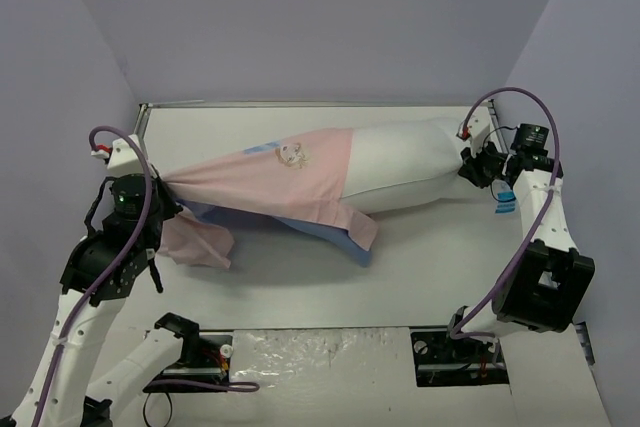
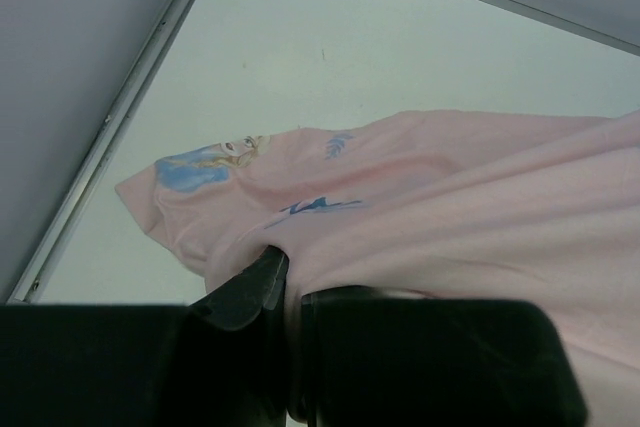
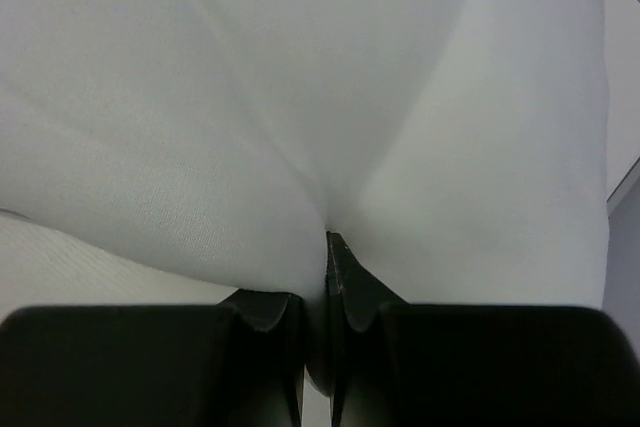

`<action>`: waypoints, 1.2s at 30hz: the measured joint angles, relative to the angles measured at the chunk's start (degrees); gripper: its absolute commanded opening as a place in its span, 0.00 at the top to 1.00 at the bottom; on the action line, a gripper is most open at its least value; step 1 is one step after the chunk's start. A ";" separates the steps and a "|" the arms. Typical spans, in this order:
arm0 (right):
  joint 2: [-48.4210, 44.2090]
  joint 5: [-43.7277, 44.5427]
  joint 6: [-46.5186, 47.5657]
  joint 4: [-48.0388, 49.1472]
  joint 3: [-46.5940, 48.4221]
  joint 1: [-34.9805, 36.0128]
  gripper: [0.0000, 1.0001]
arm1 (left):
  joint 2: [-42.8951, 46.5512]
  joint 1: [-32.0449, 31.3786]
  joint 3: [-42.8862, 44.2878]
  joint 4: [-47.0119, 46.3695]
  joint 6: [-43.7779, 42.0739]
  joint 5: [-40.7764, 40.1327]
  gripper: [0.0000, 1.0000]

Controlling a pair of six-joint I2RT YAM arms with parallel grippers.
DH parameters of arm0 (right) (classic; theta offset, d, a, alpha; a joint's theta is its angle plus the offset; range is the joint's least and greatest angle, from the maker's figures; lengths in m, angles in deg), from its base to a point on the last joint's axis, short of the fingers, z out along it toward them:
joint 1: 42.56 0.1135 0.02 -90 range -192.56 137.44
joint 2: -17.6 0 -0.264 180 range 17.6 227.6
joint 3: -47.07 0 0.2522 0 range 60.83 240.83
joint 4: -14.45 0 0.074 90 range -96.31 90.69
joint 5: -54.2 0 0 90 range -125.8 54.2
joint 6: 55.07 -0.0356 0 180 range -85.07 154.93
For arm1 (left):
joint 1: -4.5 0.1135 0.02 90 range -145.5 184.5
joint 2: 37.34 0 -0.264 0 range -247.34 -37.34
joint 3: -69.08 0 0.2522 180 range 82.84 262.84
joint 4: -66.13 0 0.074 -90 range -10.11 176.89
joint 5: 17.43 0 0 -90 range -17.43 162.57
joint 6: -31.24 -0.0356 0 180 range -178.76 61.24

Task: Remove the pillowcase from the pillow

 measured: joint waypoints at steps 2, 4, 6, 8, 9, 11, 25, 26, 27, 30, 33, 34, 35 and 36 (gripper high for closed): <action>0.00 -0.02 0.00 -0.04 -0.42 -0.15 1.00 | 0.26 0.96 -0.42 0.39 -0.20 0.42 0.98; 0.11 -0.20 0.00 -0.13 -0.52 -0.31 1.00 | 0.37 1.75 -0.66 0.72 -0.31 0.68 0.98; 0.33 -0.42 0.00 -0.13 -0.52 -0.59 1.00 | 0.66 2.58 -1.22 0.76 -0.44 1.07 0.98; 0.76 -0.59 0.00 -0.13 -0.52 -1.03 1.00 | 0.83 3.45 -1.40 1.03 -0.59 1.79 0.98; 1.03 -0.70 0.00 -0.13 -0.52 -1.29 1.00 | 0.90 3.87 -1.42 1.05 -0.66 2.25 0.98; 1.73 -0.76 0.00 -0.13 -0.52 -1.75 1.00 | 0.94 4.66 -1.42 1.05 -0.83 2.93 0.98; 3.37 -3.41 6.82 -3.85 -1.55 -4.20 0.70 | 1.11 10.05 -3.89 -0.20 -1.46 9.25 0.98; 2.84 -3.72 9.40 -5.38 -1.57 -4.26 0.64 | 1.09 10.27 -4.87 -0.76 -1.14 10.25 0.98; 2.05 -4.09 12.17 -7.19 -1.57 -4.31 0.52 | 1.09 10.43 -5.81 -1.31 -0.74 11.08 0.98; -1.38 -4.52 18.80 -12.31 -1.57 -2.95 0.29 | 0.87 10.67 -8.94 -2.82 0.70 14.40 0.98; -6.08 -5.46 22.80 -15.69 -1.55 1.31 0.17 | 0.59 10.67 -11.10 -4.42 1.92 17.09 0.98; -7.58 -6.16 23.71 -16.59 -1.46 3.30 0.16 | 0.61 10.67 -11.61 -4.85 2.38 17.77 0.98; -8.68 -7.04 24.17 -17.49 -1.14 5.03 0.15 | 0.61 10.69 -11.80 -5.07 2.69 18.60 0.98; -9.49 -7.93 24.11 -18.49 -0.35 7.10 0.15 | 0.61 10.67 -11.93 -5.44 2.89 19.21 0.98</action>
